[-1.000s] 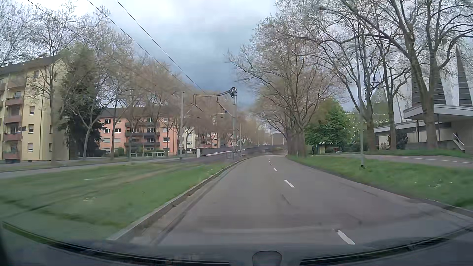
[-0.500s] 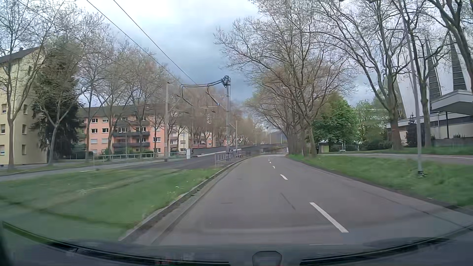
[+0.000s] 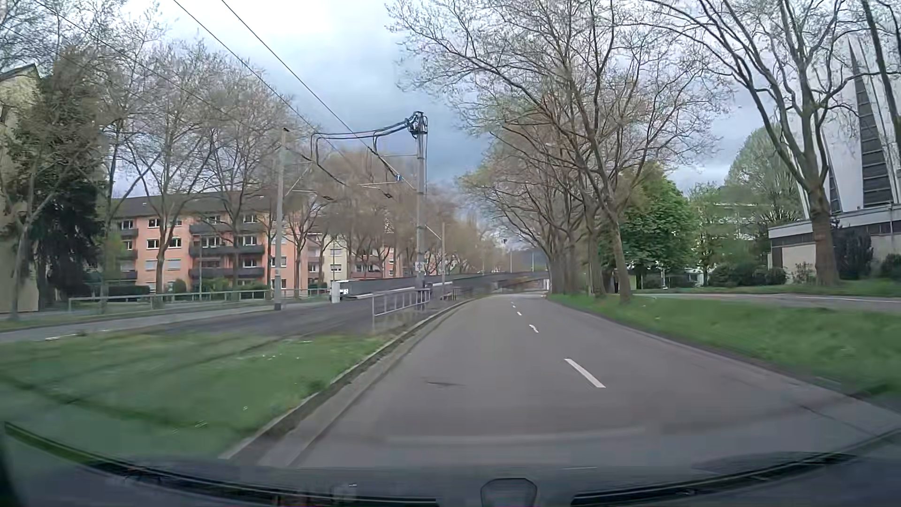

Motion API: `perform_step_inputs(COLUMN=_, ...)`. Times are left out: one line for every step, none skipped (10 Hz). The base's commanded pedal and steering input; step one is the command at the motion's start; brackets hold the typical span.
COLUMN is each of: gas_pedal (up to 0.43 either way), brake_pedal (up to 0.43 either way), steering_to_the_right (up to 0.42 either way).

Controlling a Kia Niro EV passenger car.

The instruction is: Follow the waypoints while adhering to traffic rules and regulations

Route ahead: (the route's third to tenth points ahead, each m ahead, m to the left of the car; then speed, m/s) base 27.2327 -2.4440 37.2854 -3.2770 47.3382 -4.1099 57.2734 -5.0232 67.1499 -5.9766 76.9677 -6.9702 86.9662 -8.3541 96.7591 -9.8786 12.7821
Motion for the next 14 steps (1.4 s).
perform_step_inputs(gas_pedal=0.157, brake_pedal=0.0, steering_to_the_right=0.009)
perform_step_inputs(gas_pedal=0.157, brake_pedal=0.0, steering_to_the_right=0.009)
perform_step_inputs(gas_pedal=0.15, brake_pedal=0.0, steering_to_the_right=0.011)
perform_step_inputs(gas_pedal=0.15, brake_pedal=0.0, steering_to_the_right=0.012)
perform_step_inputs(gas_pedal=0.138, brake_pedal=0.0, steering_to_the_right=0.012)
perform_step_inputs(gas_pedal=0.13, brake_pedal=0.0, steering_to_the_right=0.012)
perform_step_inputs(gas_pedal=0.13, brake_pedal=0.0, steering_to_the_right=0.012)
perform_step_inputs(gas_pedal=0.13, brake_pedal=0.0, steering_to_the_right=0.011)
perform_step_inputs(gas_pedal=0.13, brake_pedal=0.0, steering_to_the_right=0.011)
perform_step_inputs(gas_pedal=0.13, brake_pedal=0.0, steering_to_the_right=0.011)
perform_step_inputs(gas_pedal=0.13, brake_pedal=0.0, steering_to_the_right=0.011)
perform_step_inputs(gas_pedal=0.13, brake_pedal=0.0, steering_to_the_right=0.011)
perform_step_inputs(gas_pedal=0.13, brake_pedal=0.0, steering_to_the_right=0.011)
perform_step_inputs(gas_pedal=0.13, brake_pedal=0.0, steering_to_the_right=0.011)
